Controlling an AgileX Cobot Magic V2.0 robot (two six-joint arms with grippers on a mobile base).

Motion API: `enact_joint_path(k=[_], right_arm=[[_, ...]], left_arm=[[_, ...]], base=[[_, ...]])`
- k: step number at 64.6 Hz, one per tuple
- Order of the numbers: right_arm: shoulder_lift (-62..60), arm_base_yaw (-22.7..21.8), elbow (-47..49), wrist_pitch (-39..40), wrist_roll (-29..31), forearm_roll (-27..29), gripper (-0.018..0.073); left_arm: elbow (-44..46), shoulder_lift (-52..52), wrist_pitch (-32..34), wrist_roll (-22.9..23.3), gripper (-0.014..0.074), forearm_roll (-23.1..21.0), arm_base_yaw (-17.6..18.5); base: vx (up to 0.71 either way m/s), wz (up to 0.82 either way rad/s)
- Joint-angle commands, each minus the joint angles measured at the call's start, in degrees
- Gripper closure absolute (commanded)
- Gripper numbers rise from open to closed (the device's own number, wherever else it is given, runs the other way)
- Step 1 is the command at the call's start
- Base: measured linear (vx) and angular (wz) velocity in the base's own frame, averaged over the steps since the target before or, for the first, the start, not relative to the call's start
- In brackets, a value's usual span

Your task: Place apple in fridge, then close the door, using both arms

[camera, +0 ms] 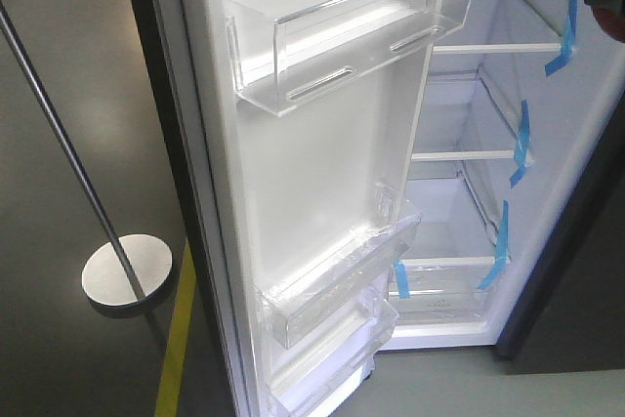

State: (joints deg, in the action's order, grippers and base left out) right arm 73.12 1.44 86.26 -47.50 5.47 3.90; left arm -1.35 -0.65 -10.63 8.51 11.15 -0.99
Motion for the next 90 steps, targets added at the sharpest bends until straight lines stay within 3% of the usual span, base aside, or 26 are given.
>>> enact_joint_path(k=[1, 90], right_arm=[[-1.55, -0.21, 1.74, 4.26, 0.41, -0.15, 0.041], [-1.55, -0.21, 1.74, 4.19, 0.41, -0.15, 0.041]], left_arm=[[0.98, -0.87, 3.93, 0.21, 0.0603, -0.5, 0.39], [0.98, -0.87, 3.93, 0.21, 0.0603, -0.5, 0.39]], base=[[0.03, -0.01], [0.02, -0.01]])
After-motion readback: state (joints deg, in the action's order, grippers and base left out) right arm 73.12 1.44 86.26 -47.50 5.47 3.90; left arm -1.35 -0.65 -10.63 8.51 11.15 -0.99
